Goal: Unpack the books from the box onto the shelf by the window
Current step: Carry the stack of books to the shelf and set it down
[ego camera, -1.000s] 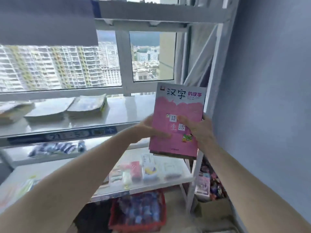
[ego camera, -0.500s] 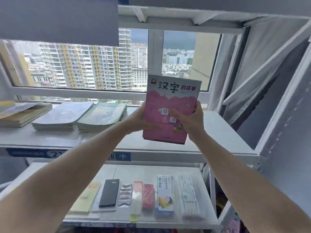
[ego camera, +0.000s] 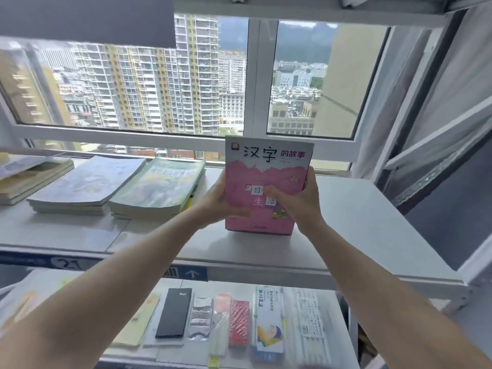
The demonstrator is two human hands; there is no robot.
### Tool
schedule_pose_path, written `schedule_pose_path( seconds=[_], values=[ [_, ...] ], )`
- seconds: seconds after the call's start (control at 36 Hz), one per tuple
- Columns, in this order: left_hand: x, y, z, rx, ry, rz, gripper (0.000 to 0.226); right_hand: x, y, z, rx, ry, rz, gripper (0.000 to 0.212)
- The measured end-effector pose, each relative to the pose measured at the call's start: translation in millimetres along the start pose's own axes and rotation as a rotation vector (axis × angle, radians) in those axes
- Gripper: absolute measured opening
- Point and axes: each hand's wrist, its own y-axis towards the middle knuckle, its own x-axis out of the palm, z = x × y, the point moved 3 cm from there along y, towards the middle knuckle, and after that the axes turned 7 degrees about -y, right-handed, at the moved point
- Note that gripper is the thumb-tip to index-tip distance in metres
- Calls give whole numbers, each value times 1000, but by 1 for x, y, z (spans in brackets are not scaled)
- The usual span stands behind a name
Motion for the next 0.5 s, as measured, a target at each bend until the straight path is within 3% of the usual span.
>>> schedule_pose_path(
  seconds=[0.14,0.25,0.36,0.5],
  values=[
    [9,-5,-24,-41,-111,-10,93,-2,-7,24,90,-16,-41,81],
    [19,-12,-39,-46,-194,26,77,0,-15,40,124,-20,-2,64],
    [16,-9,-31,-124,-271,52,78,5,-6,38,136,-50,51,57],
    [-8,3,-16,-365,-233,125,71,26,21,28,317,-25,40,52]
  ],
)
